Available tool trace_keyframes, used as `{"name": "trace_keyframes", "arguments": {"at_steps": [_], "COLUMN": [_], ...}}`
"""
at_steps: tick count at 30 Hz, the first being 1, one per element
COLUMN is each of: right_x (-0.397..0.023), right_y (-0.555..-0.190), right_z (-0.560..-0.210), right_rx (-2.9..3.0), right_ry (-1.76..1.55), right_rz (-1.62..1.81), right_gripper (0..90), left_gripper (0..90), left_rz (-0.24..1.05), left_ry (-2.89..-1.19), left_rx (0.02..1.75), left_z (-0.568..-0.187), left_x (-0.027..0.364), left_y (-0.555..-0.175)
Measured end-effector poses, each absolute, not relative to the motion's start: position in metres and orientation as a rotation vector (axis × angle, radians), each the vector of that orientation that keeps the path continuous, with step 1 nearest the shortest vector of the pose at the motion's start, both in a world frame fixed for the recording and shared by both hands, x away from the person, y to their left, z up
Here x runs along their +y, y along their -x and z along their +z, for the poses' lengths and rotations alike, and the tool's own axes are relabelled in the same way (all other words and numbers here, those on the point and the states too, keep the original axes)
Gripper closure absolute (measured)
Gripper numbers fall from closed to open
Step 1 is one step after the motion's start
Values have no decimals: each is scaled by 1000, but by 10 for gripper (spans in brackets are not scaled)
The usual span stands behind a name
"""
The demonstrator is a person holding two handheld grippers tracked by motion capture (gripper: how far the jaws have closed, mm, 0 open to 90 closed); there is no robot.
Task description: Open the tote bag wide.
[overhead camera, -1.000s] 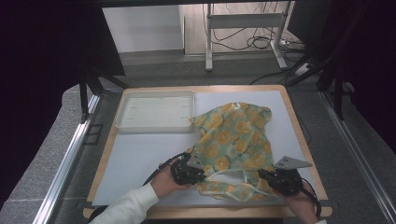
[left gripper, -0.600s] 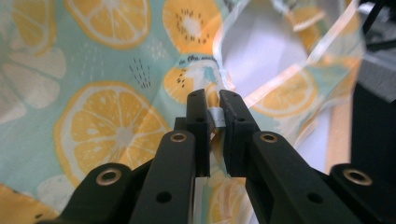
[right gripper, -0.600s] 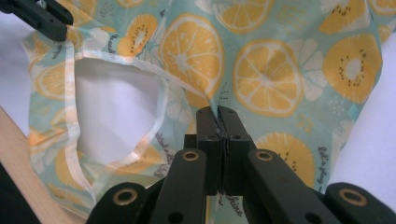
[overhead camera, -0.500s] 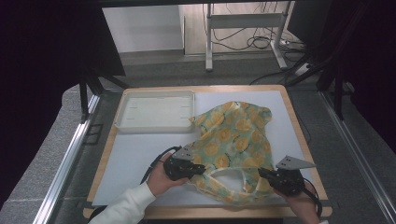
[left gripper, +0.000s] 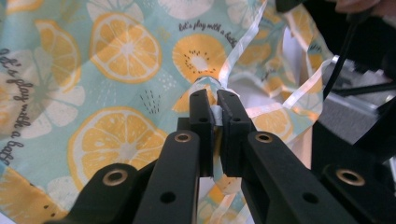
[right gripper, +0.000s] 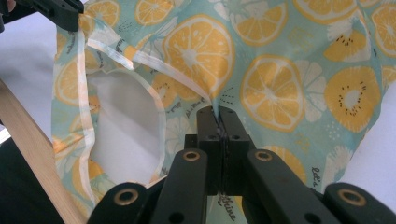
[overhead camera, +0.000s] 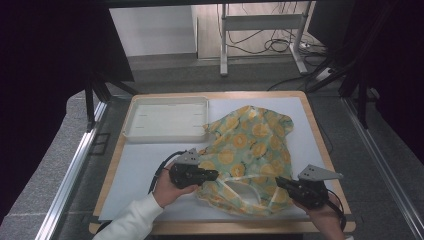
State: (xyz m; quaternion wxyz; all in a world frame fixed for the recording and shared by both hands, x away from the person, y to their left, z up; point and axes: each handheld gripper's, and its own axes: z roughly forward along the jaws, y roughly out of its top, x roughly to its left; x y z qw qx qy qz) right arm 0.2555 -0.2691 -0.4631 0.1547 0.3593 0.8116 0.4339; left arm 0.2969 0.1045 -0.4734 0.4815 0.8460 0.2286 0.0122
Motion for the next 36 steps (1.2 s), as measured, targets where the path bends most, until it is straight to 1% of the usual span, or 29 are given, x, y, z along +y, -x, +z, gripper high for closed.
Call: {"name": "trace_keyframes", "arguments": {"at_steps": [8,16,25,31,36], "right_x": [-271,-267,-263,-261,-259], "right_y": [-259,-265,-280,-285,-289], "right_z": [-448,-444,-446,-447,-443], "right_rx": [2285,2291,2314,2333,2343], "right_ry": [-1010,-1000,-1013,-1017,-1013], "right_rz": [1298,1303,1290,1276,1248], "right_gripper": [885,885,885,885,886], "left_gripper": [871,874,877,878,879], "left_rz": [29,51,72,99,117], "left_ry": [-2013,-1988,-1993,-2013,-2029], "left_rx": [565,566,571,602,617], "left_z": [-464,-453,-447,-448,-441], "left_x": [110,112,108,109,111], "left_y": [-299,-304,-311,-313,-317]}}
